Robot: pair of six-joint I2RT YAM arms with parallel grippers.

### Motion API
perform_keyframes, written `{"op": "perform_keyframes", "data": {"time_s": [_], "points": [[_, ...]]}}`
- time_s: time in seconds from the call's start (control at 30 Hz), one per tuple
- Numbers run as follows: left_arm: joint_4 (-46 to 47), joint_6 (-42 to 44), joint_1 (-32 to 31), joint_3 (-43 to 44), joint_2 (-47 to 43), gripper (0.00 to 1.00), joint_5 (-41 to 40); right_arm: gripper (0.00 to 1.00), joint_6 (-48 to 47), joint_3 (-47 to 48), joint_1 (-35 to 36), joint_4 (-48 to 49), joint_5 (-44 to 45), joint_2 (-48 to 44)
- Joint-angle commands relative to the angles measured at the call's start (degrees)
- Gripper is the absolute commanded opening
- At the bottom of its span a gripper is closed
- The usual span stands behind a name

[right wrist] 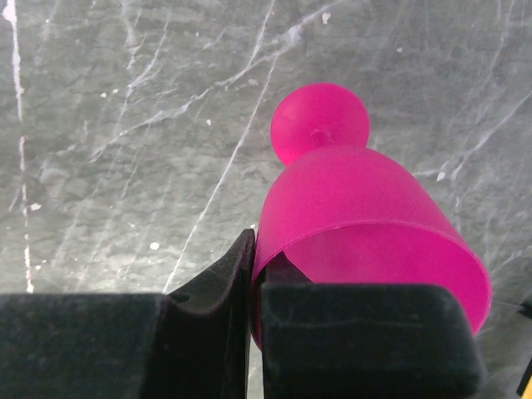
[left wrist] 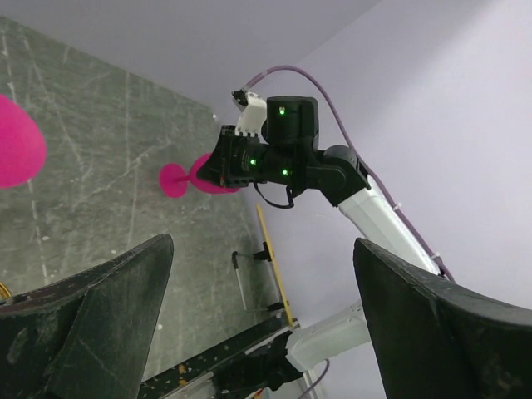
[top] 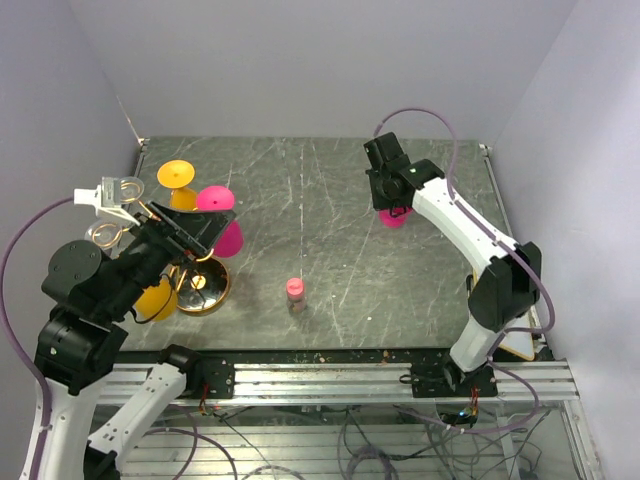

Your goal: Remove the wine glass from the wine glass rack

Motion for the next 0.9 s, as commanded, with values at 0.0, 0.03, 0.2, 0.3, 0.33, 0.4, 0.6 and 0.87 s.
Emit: {"op": "perform_keyframes", "data": {"time_s": [0.0,0.03,0.2,0.3,0.33,0.4,0.6,0.87], "points": [[-6.12,6.12,0.08,5.55,3.94,1.0,-2.2,0.0,-6.76,6.21,-3.5,-3.76,0.48,5.29],[-7.13,7.07,0.08,6.31,4.54,1.0,-2.72,0.0,-7.2,7.26,-4.08,-3.98,0.6,6.52],[-8.35,8.74,0.08,7.14,6.09,1.0,-4.78,0.0,-9.05,11.15,-7.13,-3.7,-5.99,9.7],[-7.45,8.58,0.07,5.81,6.56,1.0,-3.93,0.0,-10.76,13.15,-8.0,-5.58,-8.34,12.7],[-7.62,8.45,0.08,5.56,6.74,1.0,-4.01,0.0,-11.16,13.15,-8.13,-5.57,-8.94,13.62],[-8.06,7.64,0.08,5.19,7.35,1.0,-4.21,0.0,-11.32,12.66,-8.28,-5.01,-8.12,14.11],[-9.02,9.04,0.08,6.41,10.12,0.99,-0.11,0.0,-12.37,13.05,-9.57,-4.47,-11.83,17.59],[-12.89,10.13,0.08,8.8,8.89,0.99,-2.46,0.08,-14.02,13.49,-10.48,-3.55,-11.91,20.9]]}}
